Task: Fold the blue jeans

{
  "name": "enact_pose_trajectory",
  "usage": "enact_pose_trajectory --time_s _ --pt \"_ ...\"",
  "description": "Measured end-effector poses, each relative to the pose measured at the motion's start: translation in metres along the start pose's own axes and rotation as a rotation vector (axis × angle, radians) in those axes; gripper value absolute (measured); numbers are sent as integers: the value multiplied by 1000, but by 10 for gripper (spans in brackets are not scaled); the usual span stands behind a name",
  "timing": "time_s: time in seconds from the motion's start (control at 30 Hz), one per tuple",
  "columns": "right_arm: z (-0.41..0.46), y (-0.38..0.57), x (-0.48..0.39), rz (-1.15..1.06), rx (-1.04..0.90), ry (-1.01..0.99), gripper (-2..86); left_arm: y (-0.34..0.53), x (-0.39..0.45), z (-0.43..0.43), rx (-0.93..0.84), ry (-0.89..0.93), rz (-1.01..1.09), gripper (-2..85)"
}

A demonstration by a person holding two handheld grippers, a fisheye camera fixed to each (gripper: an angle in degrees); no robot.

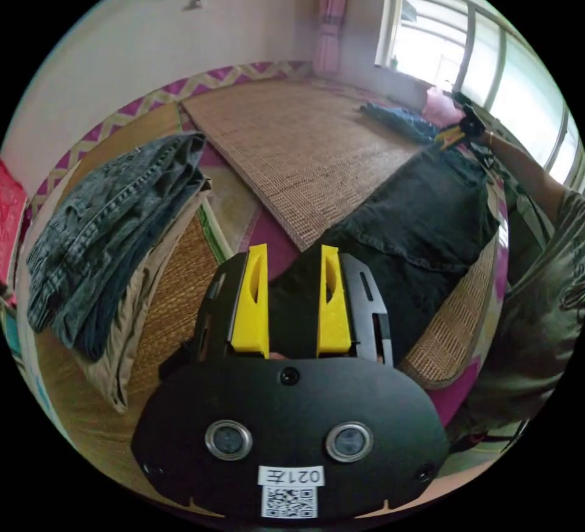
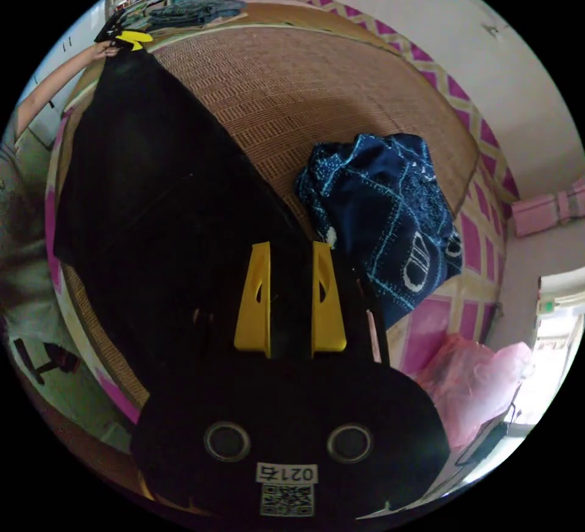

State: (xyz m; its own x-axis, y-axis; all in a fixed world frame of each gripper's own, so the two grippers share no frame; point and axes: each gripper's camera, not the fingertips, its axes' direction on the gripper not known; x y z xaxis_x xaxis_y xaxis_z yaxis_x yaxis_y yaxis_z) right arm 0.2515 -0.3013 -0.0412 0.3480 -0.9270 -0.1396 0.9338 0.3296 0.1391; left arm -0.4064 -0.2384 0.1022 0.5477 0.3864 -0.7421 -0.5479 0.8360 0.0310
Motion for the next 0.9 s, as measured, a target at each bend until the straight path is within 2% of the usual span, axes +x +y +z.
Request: enact_pose_trajectory --time_s 0.13,0.3,0.37,0.4,0.5,0.73,0.83,0.9 --pt "0 -6 -4 -33 -6 -66 7 0 13 17 -88 42 45 112" --pt "-23 13 -16 -2 133 -32 -7 5 28 19 -84 39 50 71" --pt "-31 25 -19 31 198 -41 -8 6 40 16 -90 1 89 7" --pt "-33 28 -19 40 210 -43 -8 6 44 15 -84 -9 102 4" --pt "-41 40 -24 67 259 -48 -8 12 60 -6 -3 -63 138 -7" --pt "-118 114 -83 26 468 -41 -9 79 133 -135 318 -62 226 -9" --pt "-154 178 -140 -40 560 -83 -9 131 182 -179 334 -49 278 -10" --pt "-161 215 -175 -54 552 -107 -9 164 206 -193 308 -31 281 -10"
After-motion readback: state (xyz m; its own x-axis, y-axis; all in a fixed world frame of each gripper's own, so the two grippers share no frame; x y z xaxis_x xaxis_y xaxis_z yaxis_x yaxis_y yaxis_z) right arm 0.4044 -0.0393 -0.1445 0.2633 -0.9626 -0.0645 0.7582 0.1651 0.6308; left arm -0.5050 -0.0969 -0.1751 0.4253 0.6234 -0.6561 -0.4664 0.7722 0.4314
